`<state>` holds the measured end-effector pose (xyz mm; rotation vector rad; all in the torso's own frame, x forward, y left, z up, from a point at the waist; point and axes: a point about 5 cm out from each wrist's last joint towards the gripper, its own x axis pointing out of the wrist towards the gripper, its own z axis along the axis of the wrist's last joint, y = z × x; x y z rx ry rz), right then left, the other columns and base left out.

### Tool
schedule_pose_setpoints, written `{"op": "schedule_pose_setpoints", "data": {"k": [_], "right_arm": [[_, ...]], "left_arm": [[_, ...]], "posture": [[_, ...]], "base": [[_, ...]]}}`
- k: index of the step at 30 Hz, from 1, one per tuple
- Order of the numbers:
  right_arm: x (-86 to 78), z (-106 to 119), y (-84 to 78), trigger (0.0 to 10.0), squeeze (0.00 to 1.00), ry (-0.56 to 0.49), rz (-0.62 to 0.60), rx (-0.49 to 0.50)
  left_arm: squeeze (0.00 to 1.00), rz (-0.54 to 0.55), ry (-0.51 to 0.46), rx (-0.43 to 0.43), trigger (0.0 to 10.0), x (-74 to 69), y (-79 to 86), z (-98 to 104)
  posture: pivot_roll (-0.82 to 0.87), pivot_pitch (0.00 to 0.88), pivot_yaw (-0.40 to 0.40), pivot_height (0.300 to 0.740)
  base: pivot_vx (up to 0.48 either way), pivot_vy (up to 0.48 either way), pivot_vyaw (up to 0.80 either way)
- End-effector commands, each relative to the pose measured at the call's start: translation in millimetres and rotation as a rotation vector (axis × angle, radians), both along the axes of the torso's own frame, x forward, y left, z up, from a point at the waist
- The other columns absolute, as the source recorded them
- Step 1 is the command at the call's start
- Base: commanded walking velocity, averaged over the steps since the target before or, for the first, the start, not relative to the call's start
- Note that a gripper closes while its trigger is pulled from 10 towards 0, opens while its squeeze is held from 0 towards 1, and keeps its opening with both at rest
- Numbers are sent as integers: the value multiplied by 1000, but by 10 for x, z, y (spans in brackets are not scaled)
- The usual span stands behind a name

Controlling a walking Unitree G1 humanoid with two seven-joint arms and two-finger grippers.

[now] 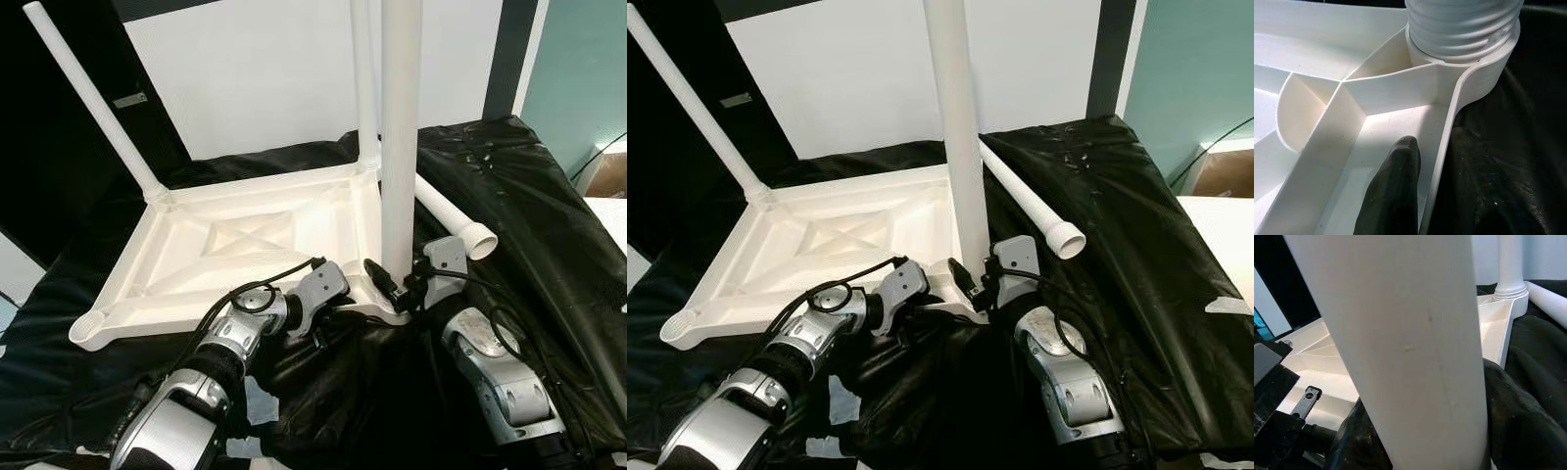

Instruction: Building children table

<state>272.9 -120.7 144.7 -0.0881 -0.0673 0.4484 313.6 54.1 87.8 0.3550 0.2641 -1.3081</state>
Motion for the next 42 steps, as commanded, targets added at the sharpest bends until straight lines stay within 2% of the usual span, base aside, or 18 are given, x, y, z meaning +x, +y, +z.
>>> {"op": "schedule_pose_setpoints", "data": {"k": [1, 2, 3, 5, 6, 9, 10, 12, 14, 20, 21, 31, 33, 35, 36, 39, 41, 42], "right_arm": [[19, -70, 13, 10000, 0, 46, -21, 53], [23, -74, 37, 10000, 576, 45, 9, 47], [29, -76, 58, 10000, 1000, 54, 55, 56], [35, -64, 67, 10000, 1000, 52, 97, 61], [66, 3, 54, 10000, 1000, 41, 221, 23], [76, 31, 44, 10000, 1000, 35, 259, 2], [96, 86, 4, 10000, 0, 20, 319, -37], [123, 136, -56, 10000, 0, 8, 367, -80], [212, 236, -251, 10000, 0, -4, 469, -213], [284, 230, -429, 10000, 0, 98, 553, -291], [273, 206, -474, 0, 0, 150, 590, -291], [353, 149, -664, 0, 0, 212, 612, -336], [327, 120, -680, 0, 0, 227, 613, -316], [229, 68, -549, 0, 0, 192, 584, -217], [229, 68, -549, 0, 0, 192, 584, -217], [112, -77, -354, 0, 0, 73, 262, -70], [112, -77, -354, 0, 0, 73, 262, -70], [49, -138, -326, 0, 0, 62, 144, -21]], "left_arm": [[0, 39, 98, 9, 10000, -117, 37, -233], [0, 46, 100, 10, 10000, -123, 45, -245], [0, 50, 103, 9, 10000, -129, 49, -253], [0, 54, 107, 8, 10000, -138, 49, -260], [0, 56, 115, 8, 10000, -174, 51, -287], [0, 56, 118, 9, 10000, -187, 53, -297], [0, 57, 122, 10, 10000, -204, 54, -313], [0, 58, 125, 11, 10000, -217, 54, -326], [0, 69, 127, 11, 10000, -234, 46, -344], [0, 78, 123, 6, 10000, -235, 27, -347], [0, 82, 121, 5, 10000, -234, 22, -346], [0, 91, 114, 6, 10000, -241, 26, -337], [0, 88, 115, 8, 10000, -244, 27, -338], [0, 82, 115, 10, 10000, -246, 25, -339], [0, 82, 115, 10, 10000, -246, 25, -339], [0, 88, 112, 1, 10000, -227, 22, -313], [0, 88, 112, 1, 10000, -227, 22, -313], [0, 90, 111, 0, 10000, -222, 22, -308]], "posture": [[-116, 0, 160, 740], [-108, 0, 157, 740], [-108, 0, 157, 740], [-106, 0, 158, 740], [-108, 0, 159, 740], [-108, 0, 159, 740], [-110, 0, 155, 740], [-108, 0, 148, 740], [-101, 0, 136, 740], [-93, 0, 123, 740], [-88, 0, 116, 740], [-86, 0, 121, 740], [-87, 0, 123, 740], [-86, 0, 123, 740], [-86, 0, 123, 740], [-78, 0, 116, 740], [-78, 0, 116, 740], [-72, 0, 112, 740]], "base": [[0, 0, 0], [0, 0, 0], [0, 0, 0], [0, 0, 0], [0, 0, 0], [0, 0, 0], [0, 0, 0], [0, 0, 0], [0, 0, 0], [0, 0, 0], [0, 0, 0], [0, 0, 0], [0, 0, 0], [0, 0, 0], [0, 0, 0], [0, 0, 0], [0, 0, 0], [0, 0, 0]]}}
